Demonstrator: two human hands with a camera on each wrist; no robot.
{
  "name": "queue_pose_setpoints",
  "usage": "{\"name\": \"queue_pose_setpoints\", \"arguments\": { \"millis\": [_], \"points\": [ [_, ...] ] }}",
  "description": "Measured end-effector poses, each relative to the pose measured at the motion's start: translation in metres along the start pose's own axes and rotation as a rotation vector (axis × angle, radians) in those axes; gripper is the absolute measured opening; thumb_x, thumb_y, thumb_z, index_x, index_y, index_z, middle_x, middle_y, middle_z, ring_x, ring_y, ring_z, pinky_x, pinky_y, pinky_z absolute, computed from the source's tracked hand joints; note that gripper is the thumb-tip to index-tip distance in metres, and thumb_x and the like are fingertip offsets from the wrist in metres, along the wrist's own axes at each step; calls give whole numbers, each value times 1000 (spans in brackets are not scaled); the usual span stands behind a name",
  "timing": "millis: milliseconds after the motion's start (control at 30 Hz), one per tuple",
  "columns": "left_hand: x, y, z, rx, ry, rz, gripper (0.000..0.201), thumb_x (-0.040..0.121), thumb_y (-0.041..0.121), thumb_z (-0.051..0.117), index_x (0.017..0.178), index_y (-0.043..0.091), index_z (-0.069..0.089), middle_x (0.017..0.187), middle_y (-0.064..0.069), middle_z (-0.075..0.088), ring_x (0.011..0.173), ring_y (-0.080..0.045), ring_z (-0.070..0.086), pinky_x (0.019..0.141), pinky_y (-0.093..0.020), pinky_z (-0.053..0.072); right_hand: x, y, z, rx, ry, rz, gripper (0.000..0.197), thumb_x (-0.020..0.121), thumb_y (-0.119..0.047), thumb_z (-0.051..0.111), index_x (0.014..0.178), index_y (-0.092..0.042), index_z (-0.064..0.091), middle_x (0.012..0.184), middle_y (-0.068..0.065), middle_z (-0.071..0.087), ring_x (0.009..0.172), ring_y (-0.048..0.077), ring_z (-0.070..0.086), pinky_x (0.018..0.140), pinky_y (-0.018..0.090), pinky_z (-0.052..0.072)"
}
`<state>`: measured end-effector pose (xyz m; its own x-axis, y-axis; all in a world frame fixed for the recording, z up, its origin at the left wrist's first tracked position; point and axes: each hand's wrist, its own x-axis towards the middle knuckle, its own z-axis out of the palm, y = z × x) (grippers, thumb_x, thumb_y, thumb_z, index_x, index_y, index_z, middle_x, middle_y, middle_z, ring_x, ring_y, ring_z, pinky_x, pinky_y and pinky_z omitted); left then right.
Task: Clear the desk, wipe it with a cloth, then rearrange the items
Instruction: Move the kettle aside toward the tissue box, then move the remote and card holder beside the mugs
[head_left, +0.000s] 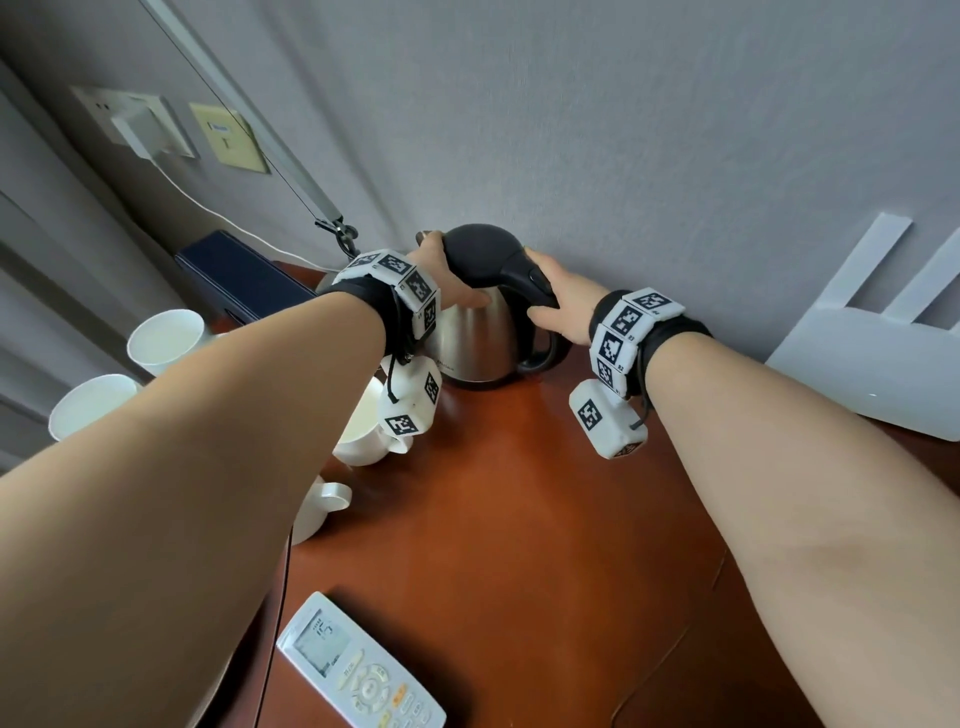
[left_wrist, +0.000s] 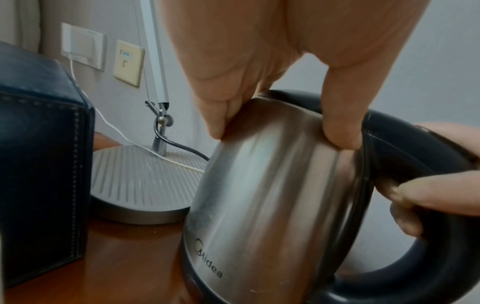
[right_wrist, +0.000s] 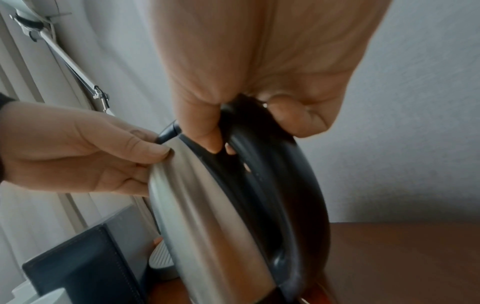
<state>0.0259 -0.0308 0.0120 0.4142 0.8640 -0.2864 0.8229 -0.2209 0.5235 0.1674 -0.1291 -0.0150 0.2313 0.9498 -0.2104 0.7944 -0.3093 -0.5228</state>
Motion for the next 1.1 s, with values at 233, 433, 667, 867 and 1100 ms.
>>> {"name": "queue_pose_setpoints", "arguments": {
  "millis": [233,433,667,867,1100],
  "points": [
    [-20,16,1,155,38,-14,86,75,42,70,140,11,25,133,-13,47,121,-34,48,103,-43,38,-16,-11,4,-26,70,107,71,94,-18,49,150,-26,7,148,15,27,116,35,53,100,40,43],
    [-72,44,33,166,119,217,99,74,35,74,150,19,13,156,-11,12,146,-29,9,118,-45,16,-74,8,-8,-123,60,194,71,92,-28,52,150,-26,11,152,9,18,131,33,40,106,38,38],
    [-147,102,119,291,-212,500,86,80,34,70,148,15,21,152,-11,24,139,-29,30,114,-35,28,-194,104,-34,-179,137,532,77,87,-33,59,149,-25,13,149,11,23,138,31,23,111,44,28],
    [-175,139,203,359,-416,511,84,85,32,66,150,17,15,153,-7,26,138,-25,34,111,-36,32,-269,189,-28,9,123,852,106,74,-47,72,150,-24,2,148,14,24,135,34,32,111,45,30],
    [-165,166,263,304,-522,403,81,87,19,65,150,17,15,154,-6,27,139,-23,34,110,-35,35,-257,225,11,237,266,870,113,71,-40,77,150,-22,-2,146,12,25,131,33,40,109,43,34]
  ]
}}
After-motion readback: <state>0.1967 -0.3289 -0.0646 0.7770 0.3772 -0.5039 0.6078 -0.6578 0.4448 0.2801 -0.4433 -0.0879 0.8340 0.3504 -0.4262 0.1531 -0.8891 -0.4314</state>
